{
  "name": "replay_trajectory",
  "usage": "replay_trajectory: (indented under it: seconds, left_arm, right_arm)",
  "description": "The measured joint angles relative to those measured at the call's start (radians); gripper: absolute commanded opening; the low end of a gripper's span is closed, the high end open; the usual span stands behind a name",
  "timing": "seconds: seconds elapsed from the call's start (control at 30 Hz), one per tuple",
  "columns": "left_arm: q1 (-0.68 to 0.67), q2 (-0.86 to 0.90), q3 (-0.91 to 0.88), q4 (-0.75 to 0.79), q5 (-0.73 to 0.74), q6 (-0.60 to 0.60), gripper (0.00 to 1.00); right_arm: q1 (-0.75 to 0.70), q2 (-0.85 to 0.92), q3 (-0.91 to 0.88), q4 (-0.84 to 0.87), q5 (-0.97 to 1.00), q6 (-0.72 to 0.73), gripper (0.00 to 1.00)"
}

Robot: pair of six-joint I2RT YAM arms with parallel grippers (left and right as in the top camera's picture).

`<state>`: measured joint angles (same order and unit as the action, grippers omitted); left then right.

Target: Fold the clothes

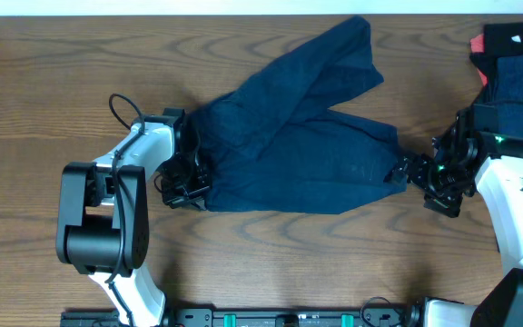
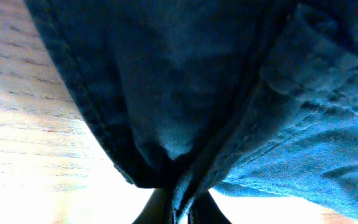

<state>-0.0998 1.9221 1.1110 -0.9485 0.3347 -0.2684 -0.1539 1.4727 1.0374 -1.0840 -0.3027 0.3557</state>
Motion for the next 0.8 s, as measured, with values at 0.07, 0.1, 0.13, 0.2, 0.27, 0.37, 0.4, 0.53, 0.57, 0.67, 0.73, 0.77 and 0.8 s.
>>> replay_trajectory:
  seconds: [0.07, 0.1, 0.13, 0.2, 0.27, 0.37, 0.4, 0.53, 0.57, 0.67, 0.73, 0.77, 0.8]
  left_arm:
    - [0.001, 0.0, 0.001, -0.002, 0.0, -0.001, 0.06]
    - [0.005, 0.0, 0.004, -0.007, 0.0, -0.003, 0.06]
    - [0.006, 0.001, 0.007, -0.012, 0.002, -0.005, 0.06]
    - [0.015, 0.002, 0.016, -0.022, 0.0, -0.009, 0.06]
    - [0.032, -0.001, 0.032, -0.032, -0.004, -0.016, 0.06]
    - [0.072, -0.037, 0.069, -0.062, -0.009, -0.02, 0.06]
    - [0.085, -0.057, 0.082, -0.076, -0.01, -0.022, 0.06]
    - [0.14, -0.19, 0.134, -0.107, -0.01, -0.028, 0.06]
    - [0.15, -0.227, 0.142, -0.107, -0.012, -0.028, 0.06]
    - [0.159, -0.319, 0.151, -0.116, -0.016, -0.028, 0.06]
    - [0.158, -0.351, 0.151, -0.121, -0.016, -0.028, 0.06]
    - [0.158, -0.358, 0.151, -0.122, -0.016, -0.028, 0.06]
    - [0.158, -0.362, 0.151, -0.124, -0.017, -0.028, 0.06]
  right_arm:
    - [0.0, 0.0, 0.0, 0.005, 0.0, 0.001, 0.99]
    - [0.0, 0.0, 0.0, 0.008, 0.0, 0.005, 0.99]
    - [0.0, 0.0, -0.001, 0.014, -0.001, 0.011, 0.99]
    - [0.001, 0.0, -0.006, 0.032, 0.0, 0.025, 0.99]
    - [0.005, 0.0, -0.024, 0.055, 0.007, 0.046, 0.99]
    - [0.027, 0.0, -0.064, 0.098, 0.016, 0.076, 0.99]
    - [0.042, 0.0, -0.082, 0.115, 0.019, 0.087, 0.99]
    - [0.095, 0.0, -0.132, 0.191, 0.021, 0.132, 0.99]
    - [0.112, 0.0, -0.146, 0.219, 0.023, 0.142, 0.99]
    - [0.169, 0.0, -0.179, 0.29, 0.023, 0.172, 0.99]
    - [0.204, 0.0, -0.195, 0.33, 0.022, 0.185, 0.99]
    - [0.221, 0.0, -0.202, 0.349, 0.023, 0.19, 0.98]
    - [0.236, 0.0, -0.208, 0.365, 0.023, 0.194, 0.96]
